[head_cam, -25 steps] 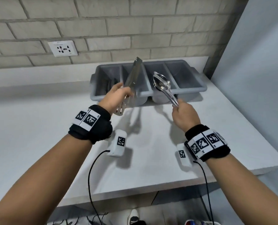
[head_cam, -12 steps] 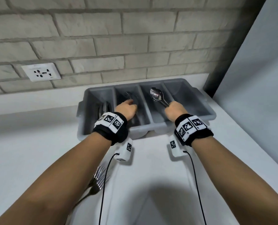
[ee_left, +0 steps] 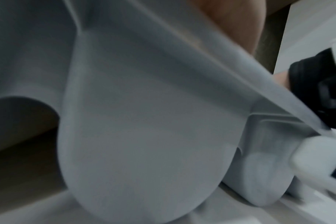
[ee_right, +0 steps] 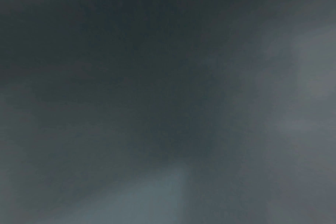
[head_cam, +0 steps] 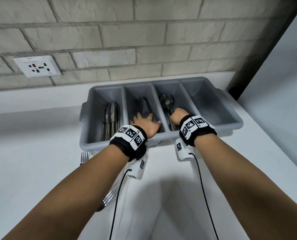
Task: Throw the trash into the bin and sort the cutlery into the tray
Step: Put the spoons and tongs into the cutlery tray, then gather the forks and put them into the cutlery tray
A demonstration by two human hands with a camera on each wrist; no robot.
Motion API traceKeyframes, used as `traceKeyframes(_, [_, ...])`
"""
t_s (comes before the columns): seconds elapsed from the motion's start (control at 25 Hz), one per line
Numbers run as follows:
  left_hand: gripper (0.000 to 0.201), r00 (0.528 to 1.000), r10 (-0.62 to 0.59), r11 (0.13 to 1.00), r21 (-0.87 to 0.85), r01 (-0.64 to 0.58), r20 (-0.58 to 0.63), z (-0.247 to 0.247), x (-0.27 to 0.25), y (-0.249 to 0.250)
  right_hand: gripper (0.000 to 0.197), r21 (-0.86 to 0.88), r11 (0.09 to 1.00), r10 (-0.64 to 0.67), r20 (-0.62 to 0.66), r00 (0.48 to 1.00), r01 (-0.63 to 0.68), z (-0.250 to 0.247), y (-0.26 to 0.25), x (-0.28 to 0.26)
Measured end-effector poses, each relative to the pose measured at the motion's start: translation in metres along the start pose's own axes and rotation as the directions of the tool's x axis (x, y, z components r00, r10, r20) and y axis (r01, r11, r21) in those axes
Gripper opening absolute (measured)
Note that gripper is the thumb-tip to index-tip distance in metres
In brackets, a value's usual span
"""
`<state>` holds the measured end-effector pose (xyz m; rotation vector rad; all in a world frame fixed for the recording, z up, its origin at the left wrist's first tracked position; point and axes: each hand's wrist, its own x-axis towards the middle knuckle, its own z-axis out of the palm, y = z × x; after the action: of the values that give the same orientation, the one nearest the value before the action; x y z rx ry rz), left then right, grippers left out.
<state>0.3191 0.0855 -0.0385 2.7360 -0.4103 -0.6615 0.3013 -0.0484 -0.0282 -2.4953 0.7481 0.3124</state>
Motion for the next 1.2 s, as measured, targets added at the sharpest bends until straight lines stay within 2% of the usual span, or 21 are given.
traceKeyframes(0.08, [0.059,0.993,0.059,0.996,-0.061,-0.065,-0.105,-0.002,-0.004,-0.001,0.039,0.092,0.995,-0.029,-0.044,0.999,0.033,0.0,0.002,-0.004])
traceKeyframes(0.24, [0.044,0.942,0.118,0.931,-0.295,-0.215,-0.315,-0.014,-0.036,-0.009,0.042,0.301,0.944,-0.095,-0.155,0.983,0.138,-0.002,0.01,-0.031])
traceKeyframes(0.36, [0.036,0.906,0.134,0.903,-0.327,-0.278,-0.401,-0.023,-0.082,-0.031,0.038,0.423,0.861,-0.179,-0.265,0.947,0.281,0.004,0.008,-0.075])
traceKeyframes(0.48, [0.035,0.911,0.071,0.923,-0.32,-0.214,-0.406,-0.026,-0.129,-0.072,0.033,0.444,0.759,-0.289,-0.426,0.857,0.477,0.021,0.003,-0.126])
traceKeyframes(0.56, [0.042,0.932,-0.011,0.954,-0.283,-0.098,-0.361,-0.023,-0.156,-0.103,0.029,0.458,0.676,-0.365,-0.473,0.802,0.578,0.038,-0.001,-0.154])
traceKeyframes(0.64, [0.054,0.945,-0.148,0.978,-0.188,0.095,-0.291,-0.014,-0.181,-0.134,0.026,0.477,0.66,-0.459,-0.356,0.814,0.581,0.061,-0.004,-0.173])
traceKeyframes(0.72, [0.066,0.935,-0.314,0.948,-0.099,0.301,-0.163,-0.002,-0.196,-0.16,0.026,0.476,0.734,-0.512,-0.081,0.855,0.484,0.086,-0.008,-0.182])
traceKeyframes(0.8, [0.071,0.909,-0.417,0.908,0.026,0.417,-0.012,0.013,-0.204,-0.177,0.029,0.404,0.829,-0.486,0.177,0.856,0.387,0.115,-0.013,-0.182])
traceKeyframes(0.84, [0.069,0.901,-0.434,0.899,0.078,0.43,0.032,0.021,-0.207,-0.182,0.033,0.35,0.865,-0.459,0.257,0.851,0.361,0.128,-0.017,-0.182])
traceKeyframes(0.92, [0.055,0.919,-0.394,0.913,0.131,0.387,0.025,0.031,-0.211,-0.183,0.044,0.281,0.904,-0.408,0.34,0.847,0.323,0.146,-0.027,-0.185])
traceKeyframes(1.0, [0.04,0.939,-0.339,0.934,0.1,0.343,-0.049,0.039,-0.214,-0.182,0.055,0.279,0.907,-0.4,0.341,0.851,0.314,0.156,-0.037,-0.19])
traceKeyframes(1.08, [0.034,0.95,-0.301,0.946,0.096,0.308,-0.08,0.044,-0.217,-0.176,0.058,0.327,0.896,-0.404,0.318,0.858,0.3,0.163,-0.045,-0.195])
traceKeyframes(1.12, [0.033,0.955,-0.288,0.95,0.102,0.295,-0.075,0.046,-0.217,-0.174,0.056,0.346,0.893,-0.4,0.312,0.862,0.289,0.166,-0.048,-0.197])
traceKeyframes(1.2, [0.032,0.963,-0.263,0.958,0.101,0.267,-0.054,0.05,-0.218,-0.171,0.034,0.368,0.89,-0.391,0.314,0.865,0.269,0.171,-0.051,-0.199])
